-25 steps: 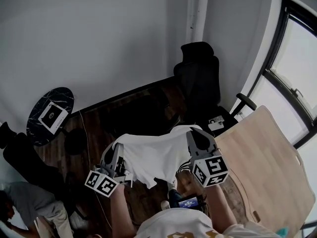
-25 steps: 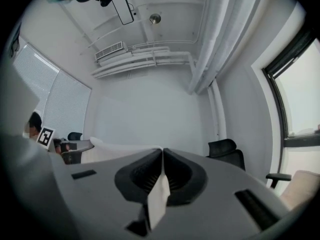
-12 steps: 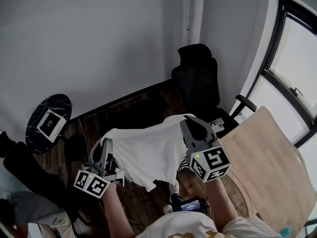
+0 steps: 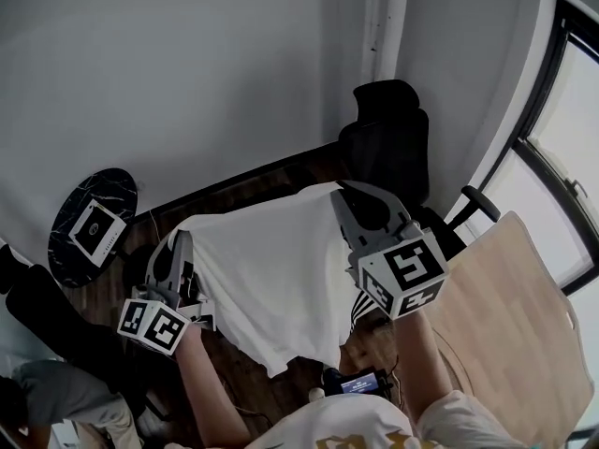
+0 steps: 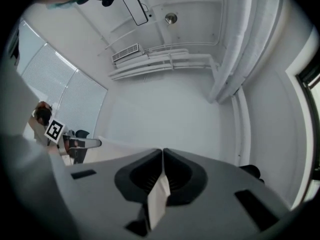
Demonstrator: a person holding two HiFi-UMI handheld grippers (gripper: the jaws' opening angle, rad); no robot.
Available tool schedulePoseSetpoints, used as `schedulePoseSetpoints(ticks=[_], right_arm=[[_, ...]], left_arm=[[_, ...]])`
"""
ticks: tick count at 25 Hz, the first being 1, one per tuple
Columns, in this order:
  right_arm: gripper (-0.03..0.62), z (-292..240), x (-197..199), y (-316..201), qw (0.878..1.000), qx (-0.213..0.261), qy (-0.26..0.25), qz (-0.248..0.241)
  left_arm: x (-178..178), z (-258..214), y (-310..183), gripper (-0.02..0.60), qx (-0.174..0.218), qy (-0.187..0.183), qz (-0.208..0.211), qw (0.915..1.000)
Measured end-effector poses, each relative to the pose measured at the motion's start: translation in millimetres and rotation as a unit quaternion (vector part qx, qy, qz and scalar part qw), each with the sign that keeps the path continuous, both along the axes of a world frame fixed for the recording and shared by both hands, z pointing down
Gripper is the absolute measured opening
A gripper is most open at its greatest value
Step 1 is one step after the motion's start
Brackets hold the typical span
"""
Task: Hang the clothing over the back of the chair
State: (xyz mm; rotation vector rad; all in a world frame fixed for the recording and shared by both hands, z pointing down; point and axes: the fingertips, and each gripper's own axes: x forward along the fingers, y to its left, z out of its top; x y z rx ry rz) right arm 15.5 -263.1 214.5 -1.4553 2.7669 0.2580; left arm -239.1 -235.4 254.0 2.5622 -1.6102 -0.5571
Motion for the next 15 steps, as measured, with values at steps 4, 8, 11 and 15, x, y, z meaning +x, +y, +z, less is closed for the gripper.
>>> schedulePoseSetpoints(ticks=[4, 8, 11, 15], right_arm=[[0.017, 16.1, -8.1, -45.9, 1.0, -0.02, 0.013, -0.014], [0.017, 43.4, -16.9, -90.9, 0.998, -0.05, 0.023, -0.027], [0.017, 69.1, -19.5, -119.3, 0.996, -0.075, 0.036, -0.038], [0.017, 104.4, -22.3, -146.6, 0.991, -0.104, 0.059, -0.055]], left_arm=[[-5.9, 15.9, -42.7, 0.032, -0.026, -0.029, -0.011, 0.9992], [-12.0, 43.3, -82.6, 0.032, -0.054, -0.037, -0.018, 0.9977], [-14.2, 68.6, -106.0, 0.032, -0.075, -0.049, -0.022, 0.9957], [-17.6, 102.9, -132.4, 0.032, -0.107, -0.078, -0.021, 0.991]])
